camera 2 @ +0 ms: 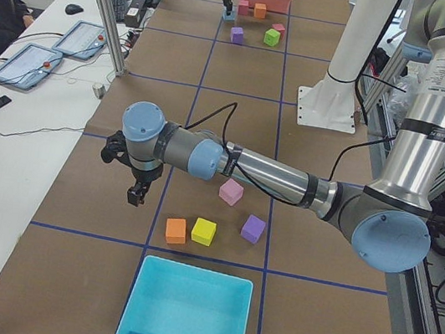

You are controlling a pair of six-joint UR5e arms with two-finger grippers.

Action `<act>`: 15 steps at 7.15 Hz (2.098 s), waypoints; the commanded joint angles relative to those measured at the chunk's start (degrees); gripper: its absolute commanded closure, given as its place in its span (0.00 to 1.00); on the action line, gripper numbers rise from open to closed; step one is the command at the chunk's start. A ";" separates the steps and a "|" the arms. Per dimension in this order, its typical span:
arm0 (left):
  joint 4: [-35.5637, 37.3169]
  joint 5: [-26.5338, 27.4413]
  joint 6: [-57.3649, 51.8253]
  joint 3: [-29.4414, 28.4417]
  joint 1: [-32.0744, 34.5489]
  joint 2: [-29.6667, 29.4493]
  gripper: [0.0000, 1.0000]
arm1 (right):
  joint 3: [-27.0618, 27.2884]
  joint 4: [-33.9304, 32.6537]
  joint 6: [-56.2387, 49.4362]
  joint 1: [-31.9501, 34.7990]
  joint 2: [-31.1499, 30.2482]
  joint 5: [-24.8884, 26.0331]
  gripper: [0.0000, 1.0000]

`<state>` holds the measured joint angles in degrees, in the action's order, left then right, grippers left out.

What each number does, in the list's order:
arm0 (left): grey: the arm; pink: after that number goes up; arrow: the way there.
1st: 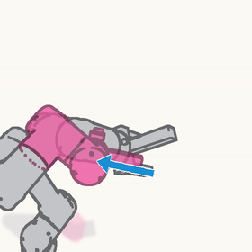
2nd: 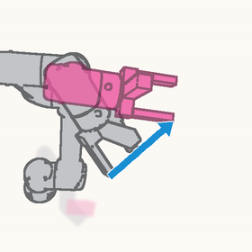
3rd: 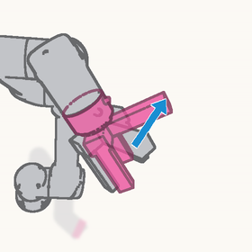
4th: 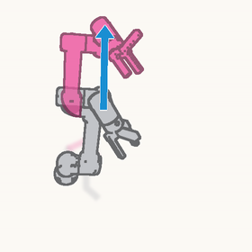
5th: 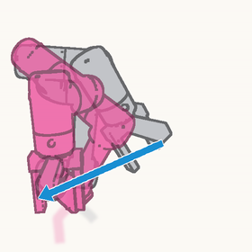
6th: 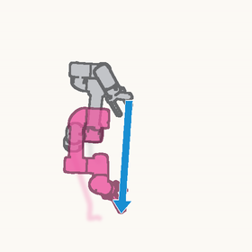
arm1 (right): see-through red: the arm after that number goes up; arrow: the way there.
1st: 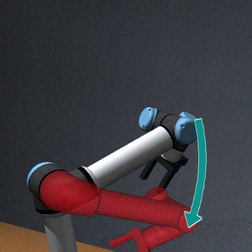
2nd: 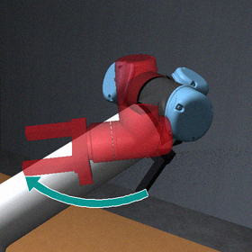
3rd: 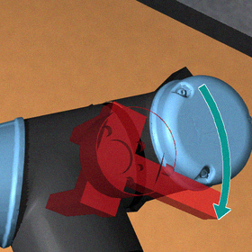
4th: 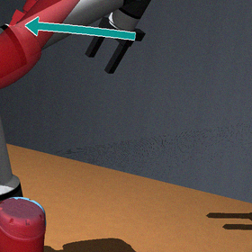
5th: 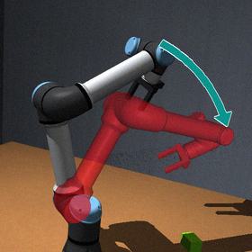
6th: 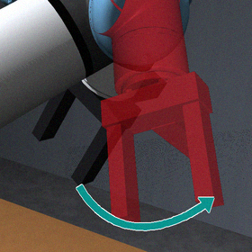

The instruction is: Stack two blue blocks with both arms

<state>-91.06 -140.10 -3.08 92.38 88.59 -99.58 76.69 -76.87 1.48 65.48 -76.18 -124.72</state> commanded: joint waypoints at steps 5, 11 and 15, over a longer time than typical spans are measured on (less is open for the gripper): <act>0.00 0.00 0.00 -0.09 0.00 0.00 0.01 | 3.79 -7.89 0.28 3.42 5.41 -4.48 0.39; -0.44 -0.18 2.47 0.09 0.00 0.35 0.01 | 23.77 -25.73 46.51 -18.06 22.64 -0.11 0.39; -1.41 0.00 14.16 0.87 -5.24 -3.84 0.01 | 16.92 -12.08 64.24 -31.01 25.64 10.62 0.39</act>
<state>-92.38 -140.13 4.10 93.01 86.29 -100.87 95.95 -91.57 62.00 37.36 -51.95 -116.53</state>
